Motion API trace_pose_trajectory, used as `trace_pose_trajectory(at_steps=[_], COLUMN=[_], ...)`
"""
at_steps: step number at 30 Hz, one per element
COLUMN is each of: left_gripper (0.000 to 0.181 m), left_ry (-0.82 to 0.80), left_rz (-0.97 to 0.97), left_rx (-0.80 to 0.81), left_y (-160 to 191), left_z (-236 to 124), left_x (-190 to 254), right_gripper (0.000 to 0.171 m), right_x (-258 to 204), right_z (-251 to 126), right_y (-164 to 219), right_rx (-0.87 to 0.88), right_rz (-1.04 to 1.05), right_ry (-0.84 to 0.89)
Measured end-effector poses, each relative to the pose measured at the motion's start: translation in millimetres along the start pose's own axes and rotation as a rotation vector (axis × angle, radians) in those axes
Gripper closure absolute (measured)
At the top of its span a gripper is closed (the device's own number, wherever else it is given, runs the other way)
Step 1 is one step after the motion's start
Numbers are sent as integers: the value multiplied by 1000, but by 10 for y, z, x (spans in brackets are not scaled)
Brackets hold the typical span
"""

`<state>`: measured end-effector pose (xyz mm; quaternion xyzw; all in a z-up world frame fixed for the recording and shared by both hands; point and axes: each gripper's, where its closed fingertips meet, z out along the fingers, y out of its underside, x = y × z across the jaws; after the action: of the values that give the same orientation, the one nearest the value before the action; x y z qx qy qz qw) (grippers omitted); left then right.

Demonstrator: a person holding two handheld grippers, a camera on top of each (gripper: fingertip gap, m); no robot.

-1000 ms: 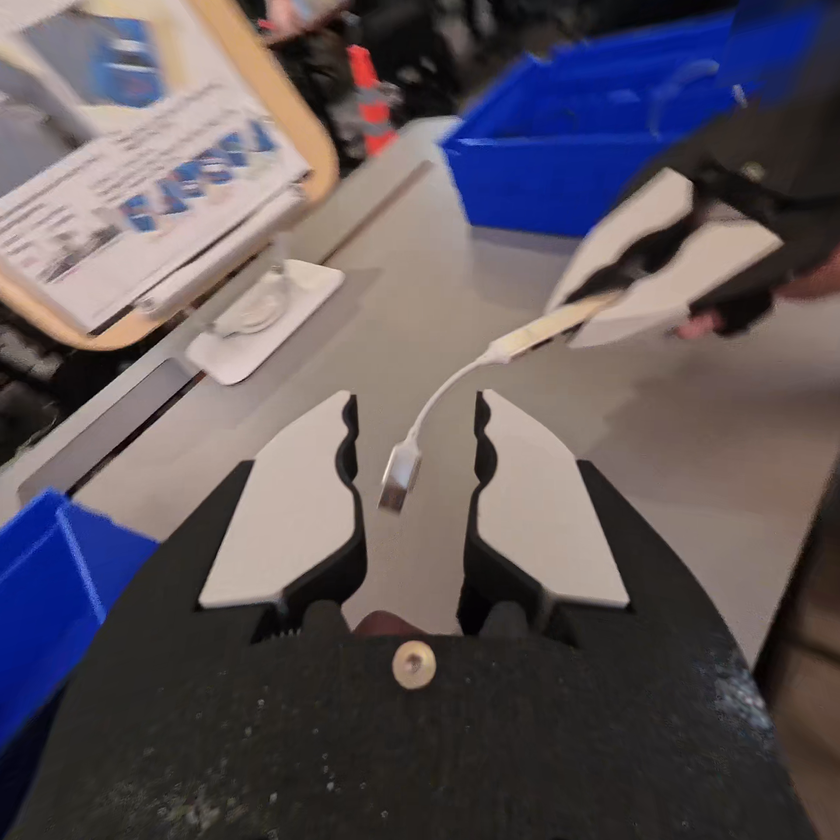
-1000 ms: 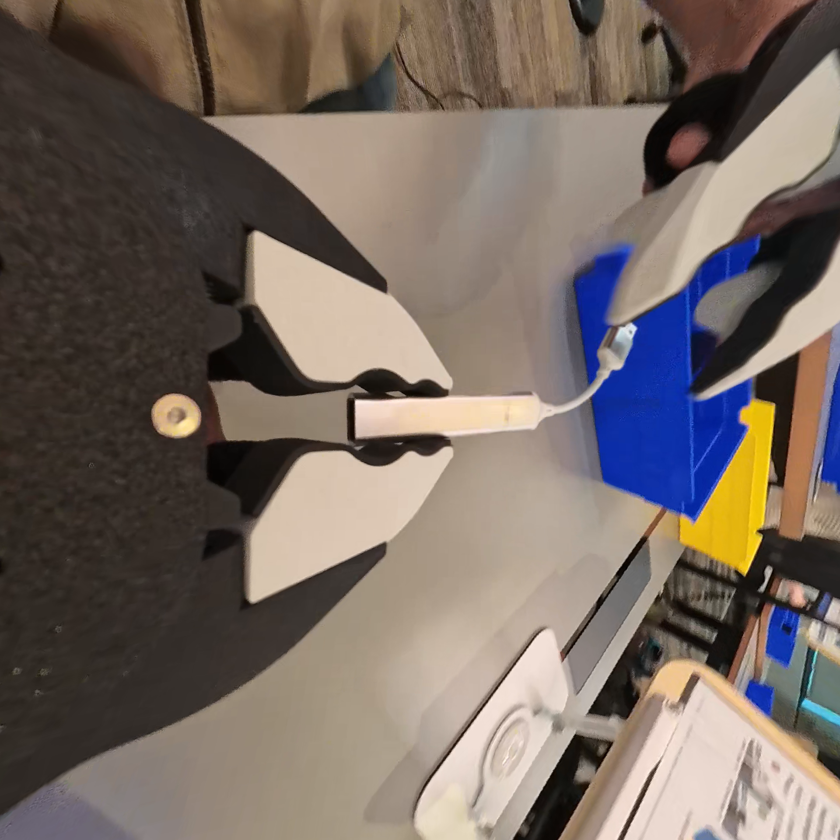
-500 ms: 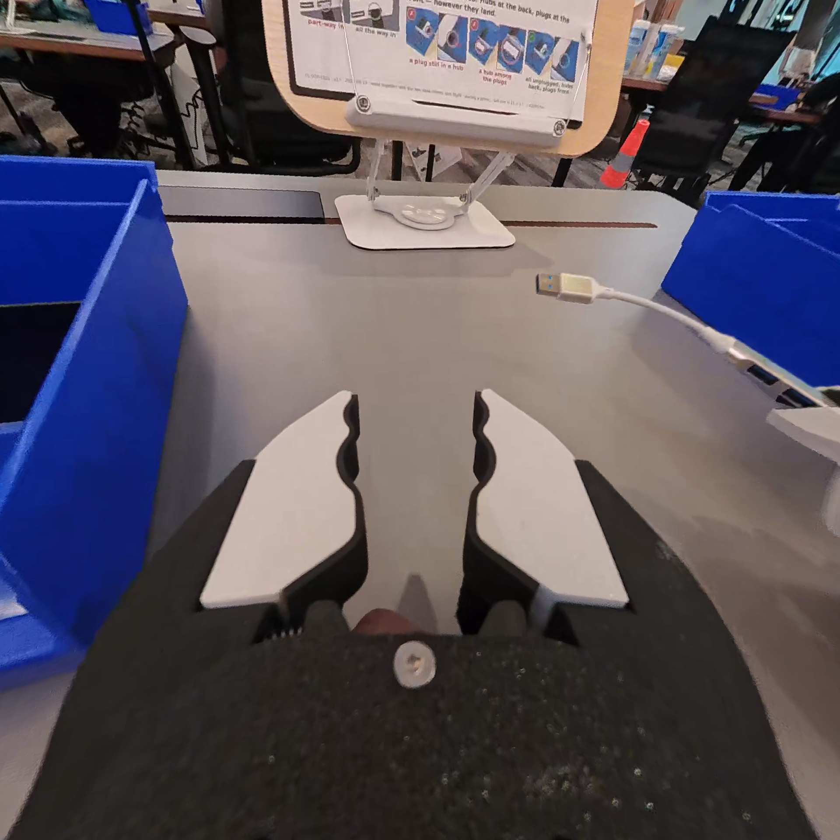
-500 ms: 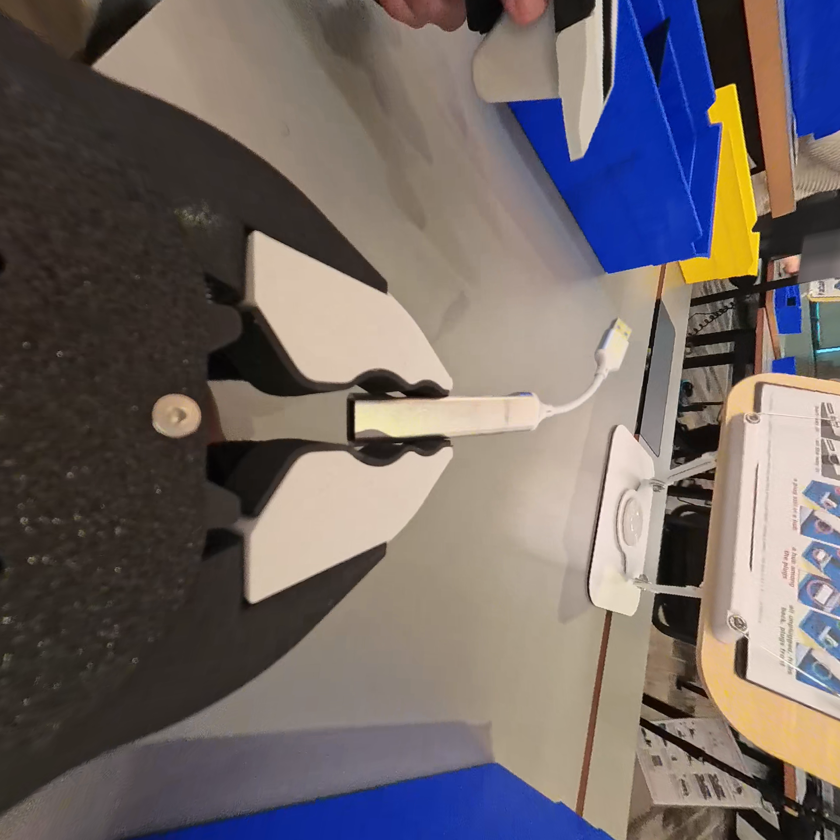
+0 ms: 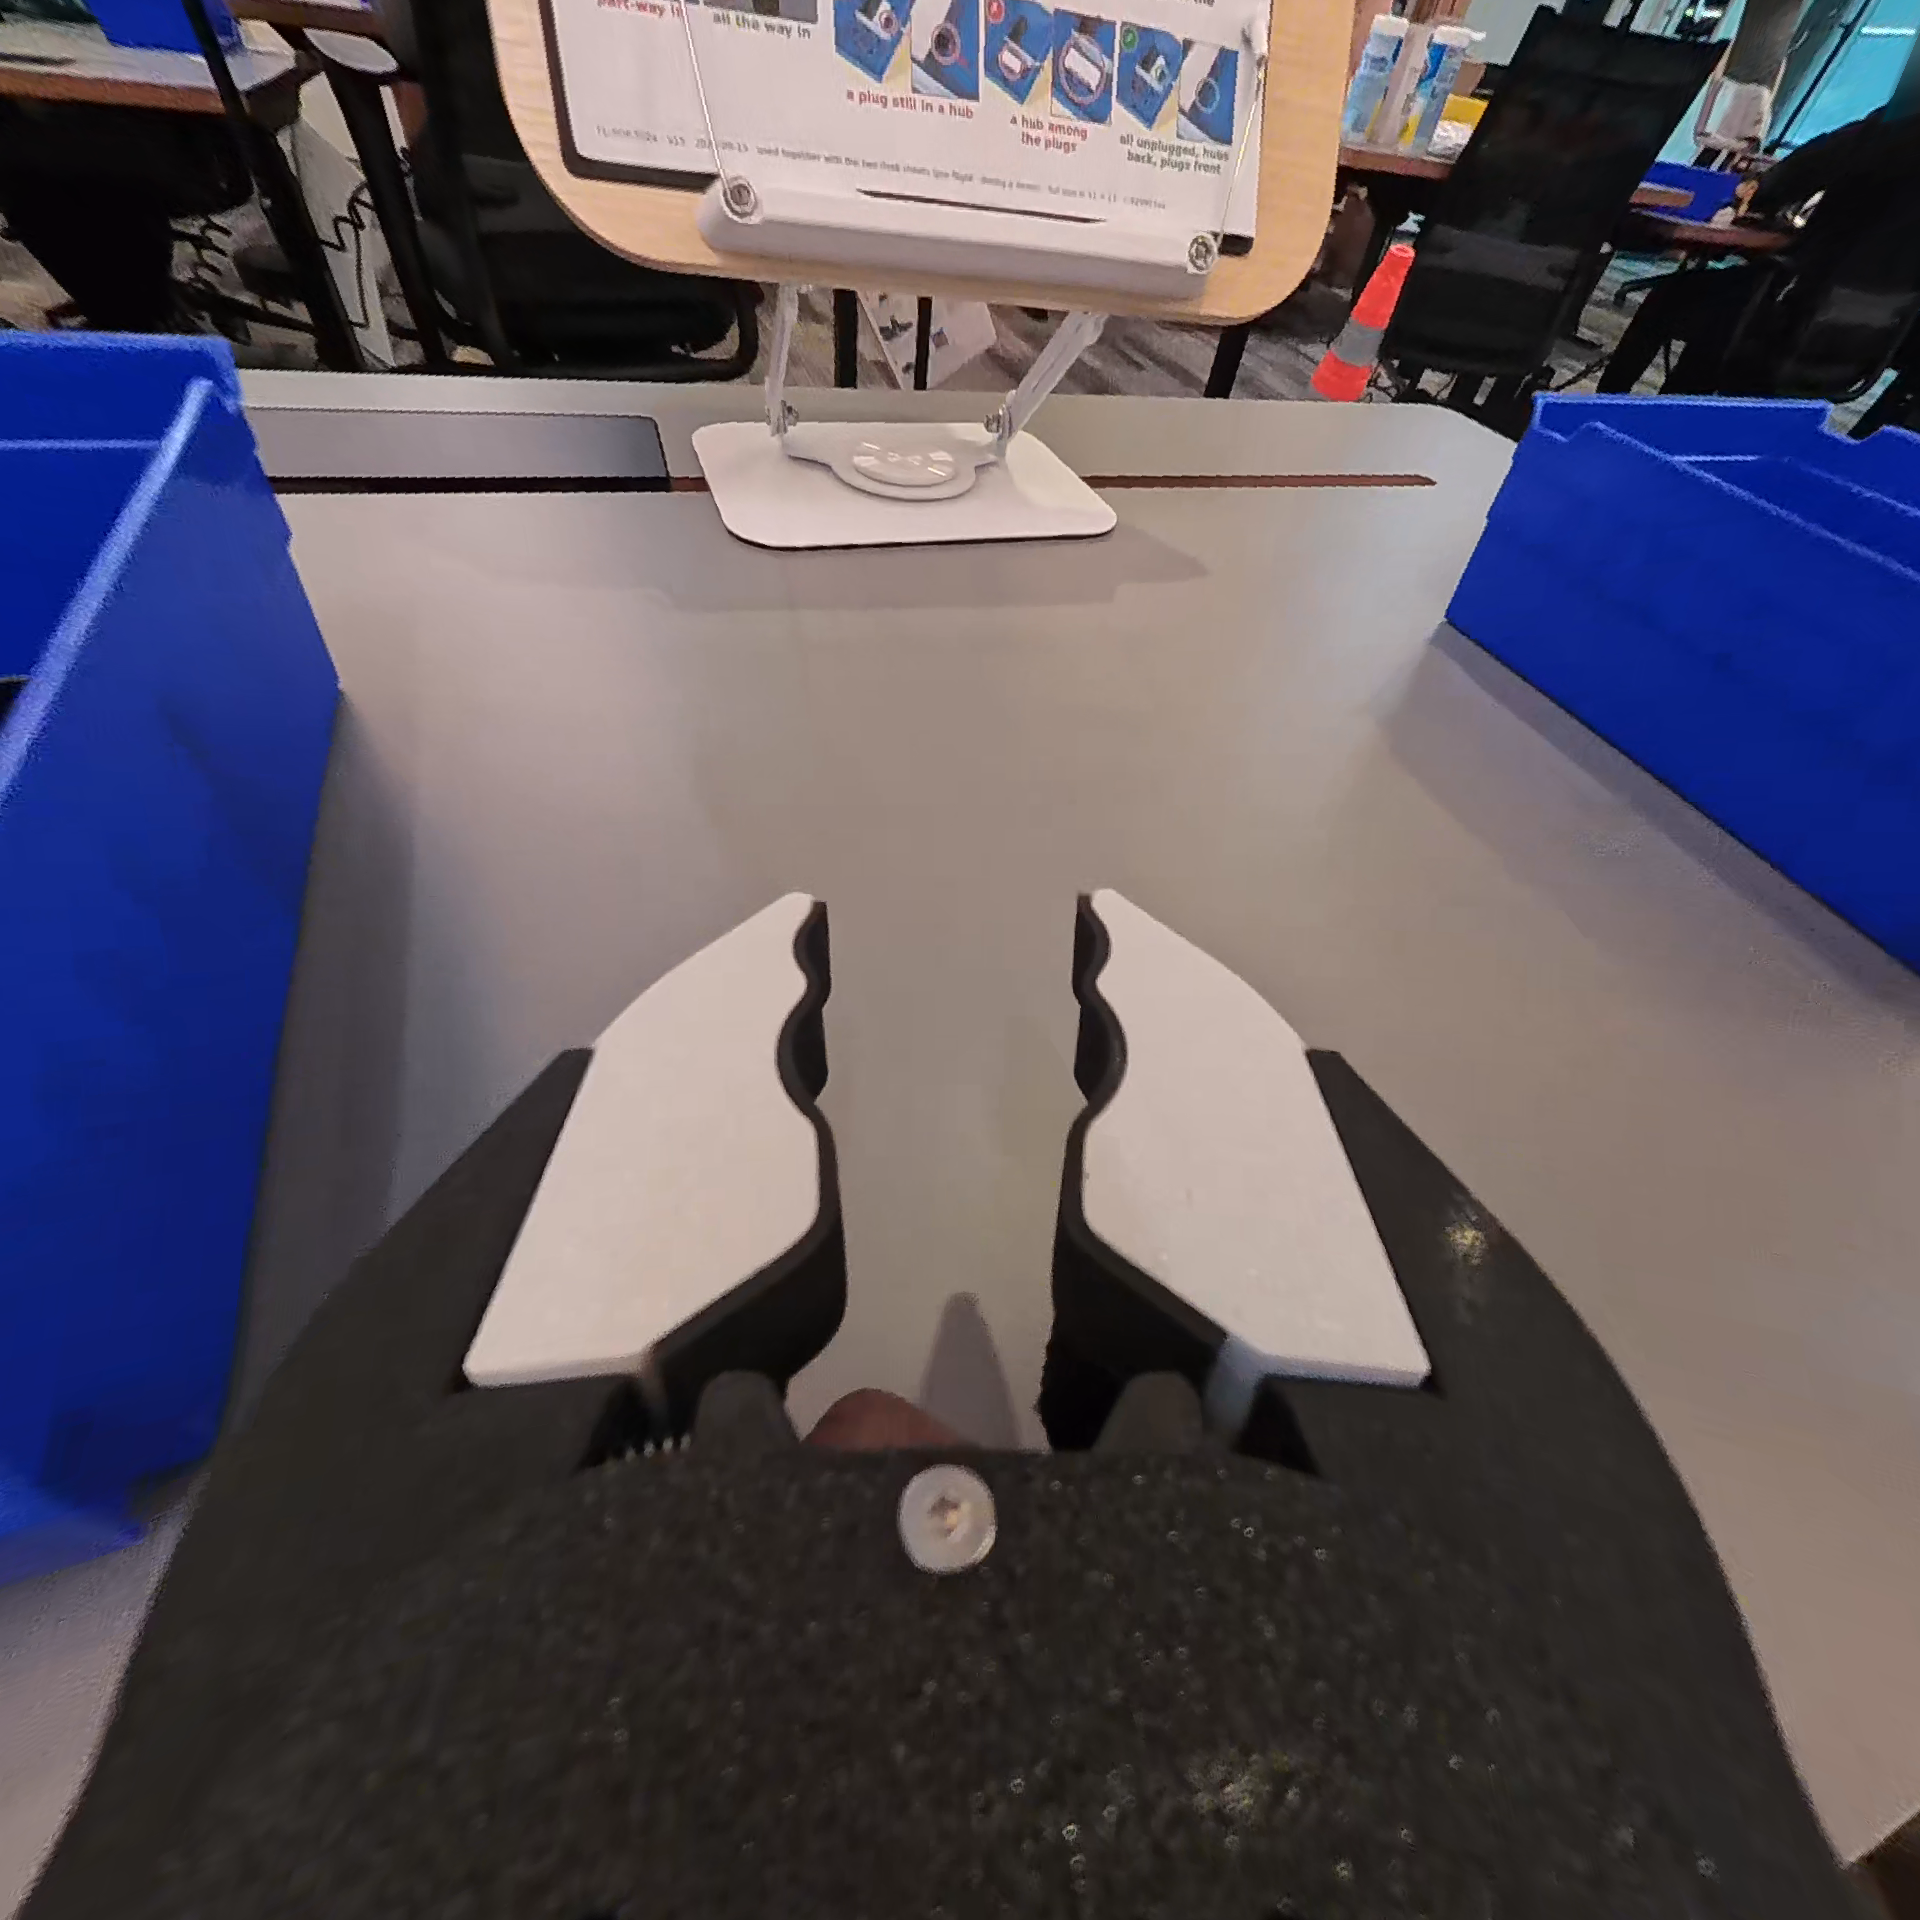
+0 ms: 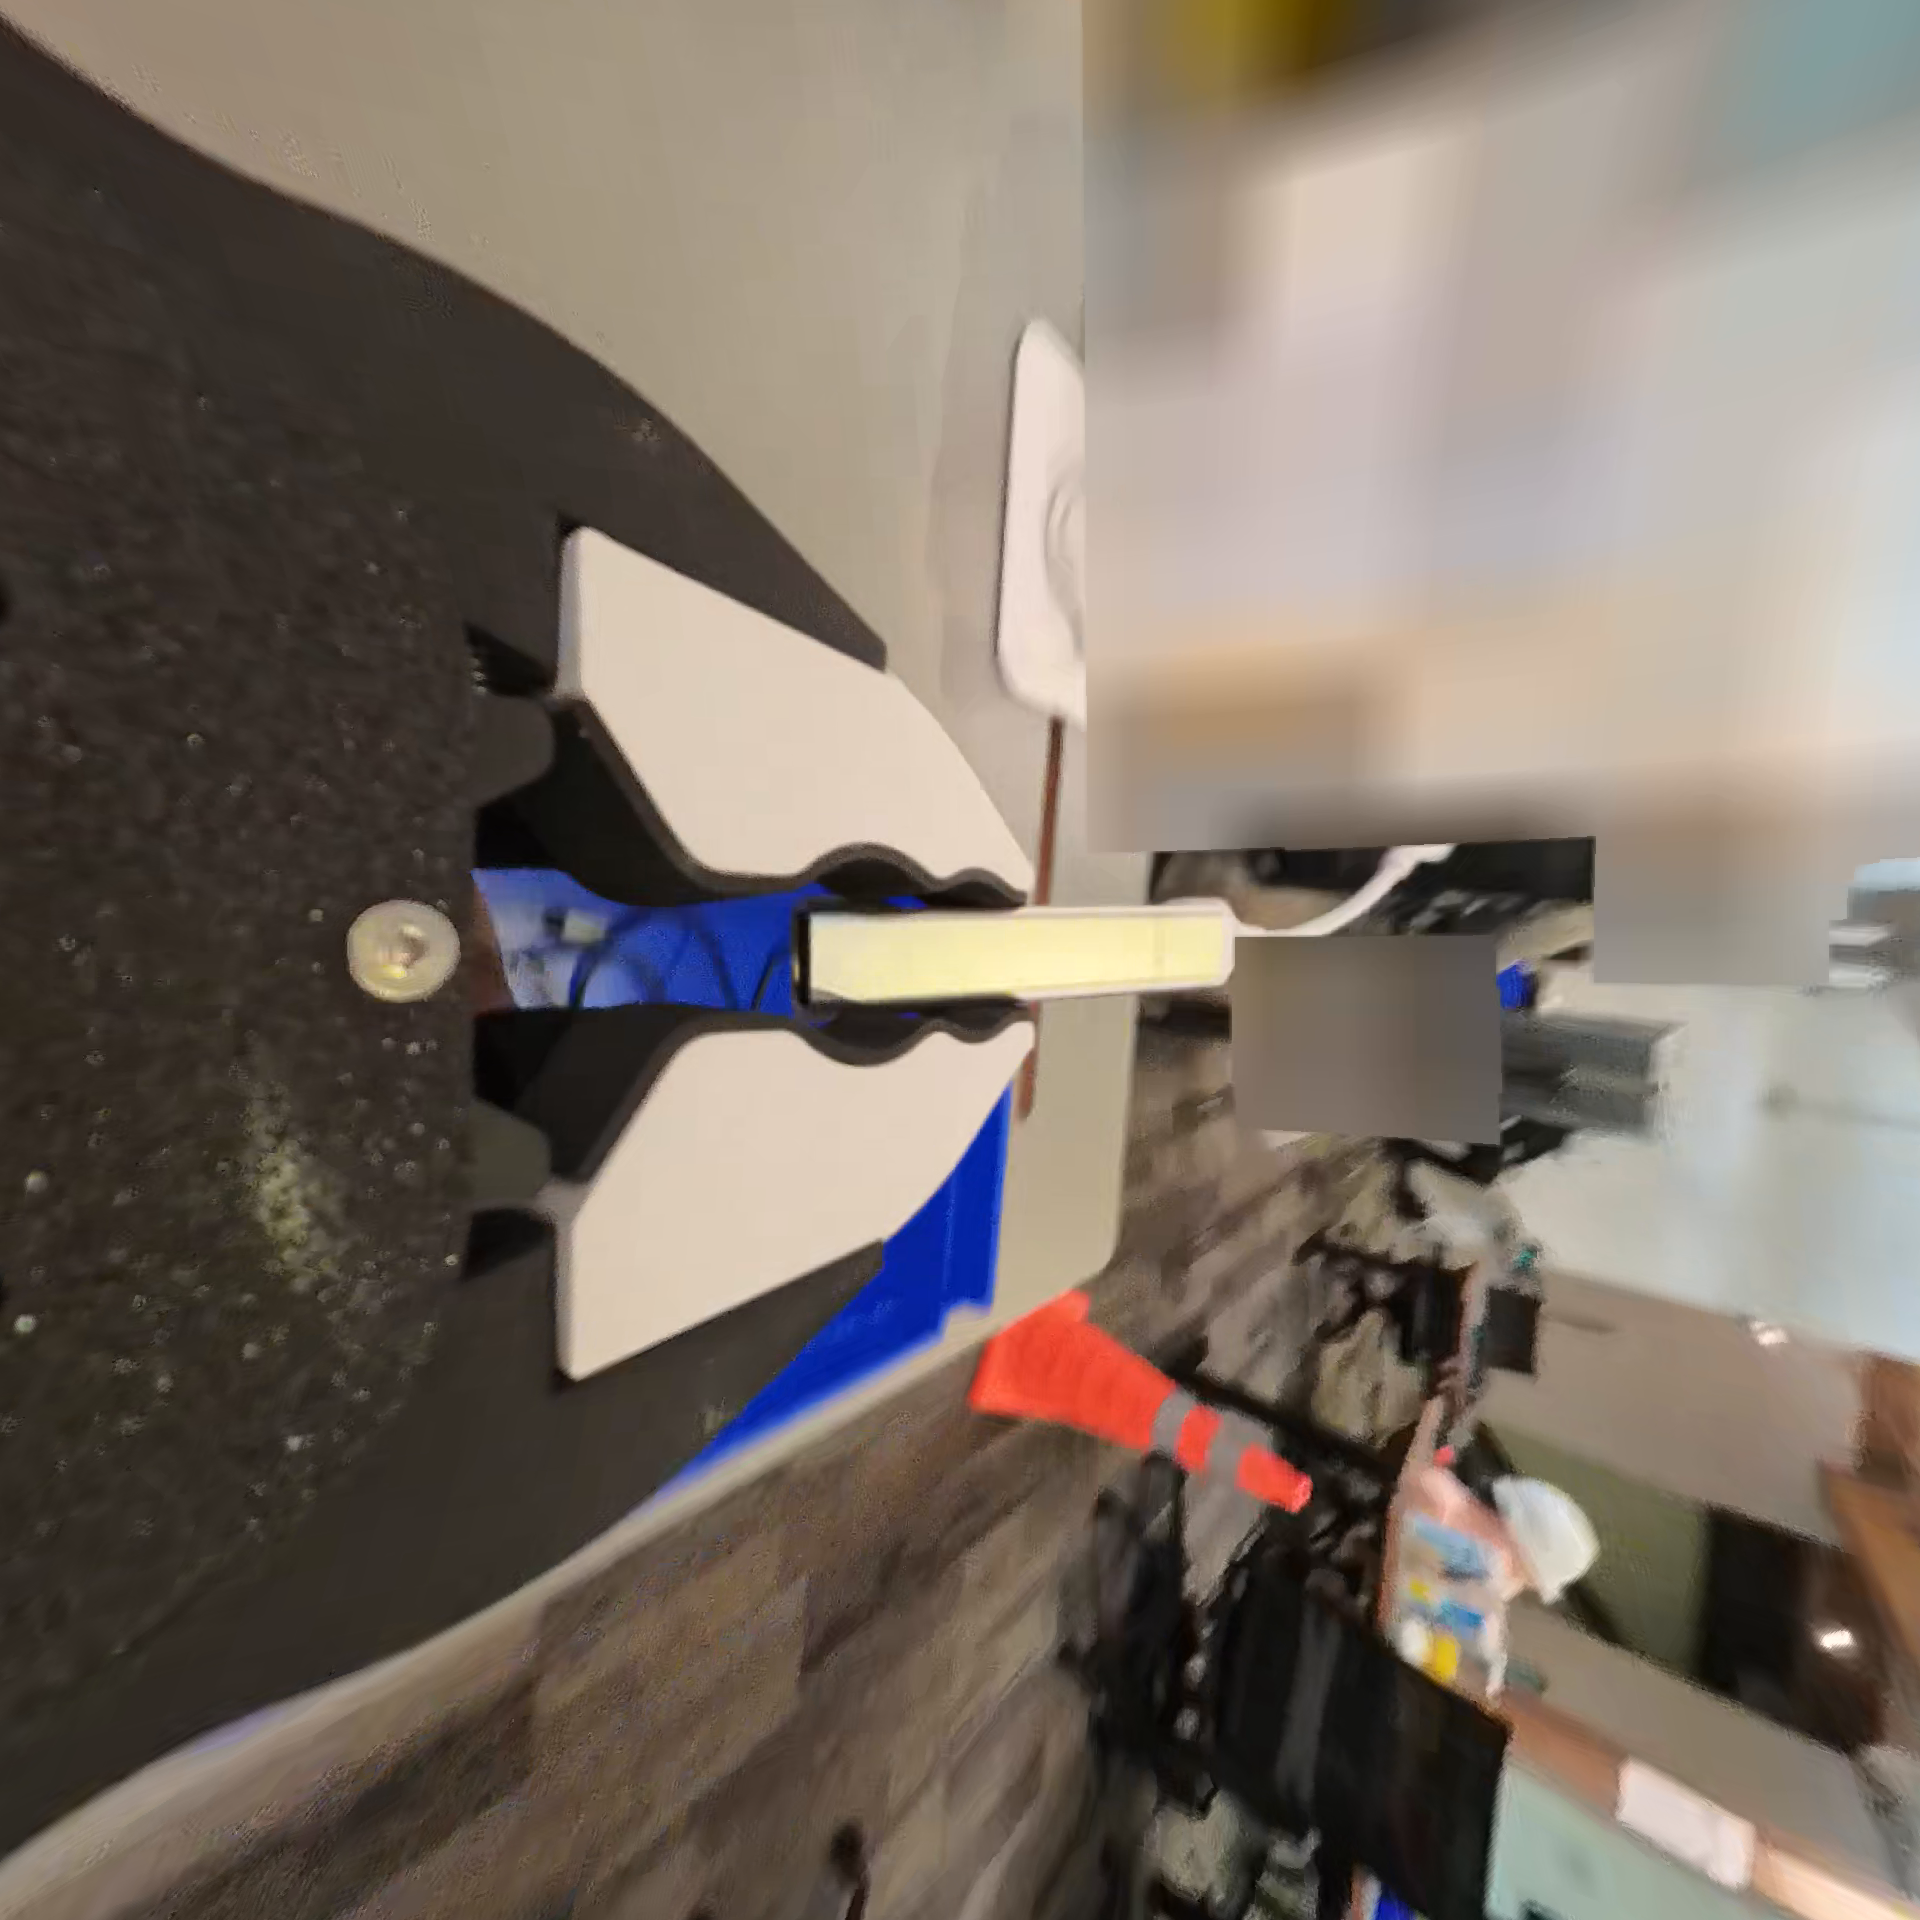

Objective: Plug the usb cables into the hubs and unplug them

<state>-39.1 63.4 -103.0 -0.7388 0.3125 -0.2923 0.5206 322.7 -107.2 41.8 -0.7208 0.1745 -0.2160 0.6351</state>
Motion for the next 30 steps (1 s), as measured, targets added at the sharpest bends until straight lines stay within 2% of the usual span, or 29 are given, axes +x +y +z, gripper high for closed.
trace_pose_trajectory(at_steps=[2,4,11,14,16,19,25,26,28,30], left_gripper=[137,137,137,137,137,136,136,136,136,136], left_ry=[5,6,6,17,14,19,27,27,25,13], left_rz=[6,8,-10,-7,1,10,13,16,25,37], left_rx=[-9,-10,-18,-32,-36,-43,-52,-53,-48,-36], left_y=[29,37,42,66,75,87,98,93,63,3], left_z=[15,19,21,27,25,30,27,22,4,-18], left_x=[19,16,-40,-22,-17,1,19,23,27,7], right_gripper=[155,155,154,154,154,154,150,138,128,113], right_x=[399,570,496,483,446,449,505,519,501,431], right_z=[196,373,391,398,354,332,356,381,407,384], right_y=[181,560,1846,1998,2174,2286,2254,2188,1962,1569], right_rx=[-112,-269,-728,-843,-984,-1074,-1045,-998,-871,-703], right_rz=[-13,8,13,-26,-42,-71,-124,-125,-94,-77], right_ry=[53,37,4,10,-24,-24,46,70,99,110])
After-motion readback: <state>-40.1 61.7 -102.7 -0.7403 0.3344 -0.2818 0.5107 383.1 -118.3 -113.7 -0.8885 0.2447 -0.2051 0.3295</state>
